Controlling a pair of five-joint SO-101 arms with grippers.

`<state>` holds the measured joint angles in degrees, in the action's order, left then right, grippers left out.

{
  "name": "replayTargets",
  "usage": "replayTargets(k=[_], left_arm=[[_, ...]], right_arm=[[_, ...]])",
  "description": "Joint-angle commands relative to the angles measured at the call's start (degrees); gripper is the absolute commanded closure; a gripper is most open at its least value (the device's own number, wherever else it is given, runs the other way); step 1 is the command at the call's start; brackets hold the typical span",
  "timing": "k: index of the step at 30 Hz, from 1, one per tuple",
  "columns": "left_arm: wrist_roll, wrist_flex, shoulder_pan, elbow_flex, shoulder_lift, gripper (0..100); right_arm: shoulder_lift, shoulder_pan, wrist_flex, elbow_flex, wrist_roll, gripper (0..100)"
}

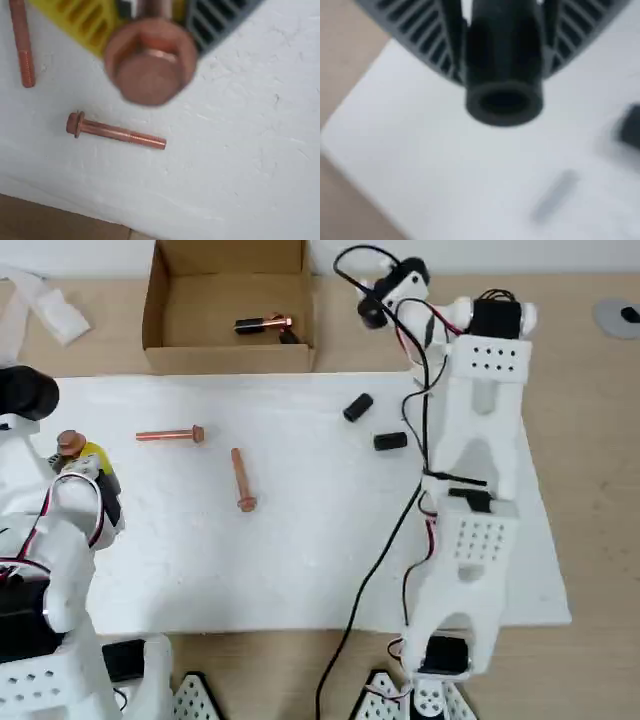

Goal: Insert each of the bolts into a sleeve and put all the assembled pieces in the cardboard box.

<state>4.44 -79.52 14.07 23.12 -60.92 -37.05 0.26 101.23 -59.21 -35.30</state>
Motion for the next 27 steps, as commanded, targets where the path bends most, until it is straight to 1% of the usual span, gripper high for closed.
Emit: replayTargets(k=[1, 7, 14, 19, 23, 27], left_arm=[[-0.35, -0.09, -0.79, -0.35, -0.66, 99], [-0.35, -0.09, -0.79, -0.26, -0.66, 99], [-0.79, -0.09, -0.97, -0.26, -0.66, 99], [-8.09, 0.44, -1.05, -0.26, -0.66, 99], [-9.05, 2.90, -6.07, 0.79, -0.66, 99], [-8.97, 4.31, -13.80, 1.32, -0.66, 99]], right_arm=[[15.96, -4.18, 1.14, 12.97, 7.12, 98.9], [34.42, -9.71, 1.05, 27.82, 15.56, 98.8], [52.00, -12.35, 0.88, 42.33, 20.75, 98.8], [65.45, -12.44, -1.58, 52.53, 24.79, 98.8], [79.52, -14.37, -6.07, 63.25, 28.92, 98.8], [95.96, -19.47, -13.01, 78.20, 32.44, 98.8]])
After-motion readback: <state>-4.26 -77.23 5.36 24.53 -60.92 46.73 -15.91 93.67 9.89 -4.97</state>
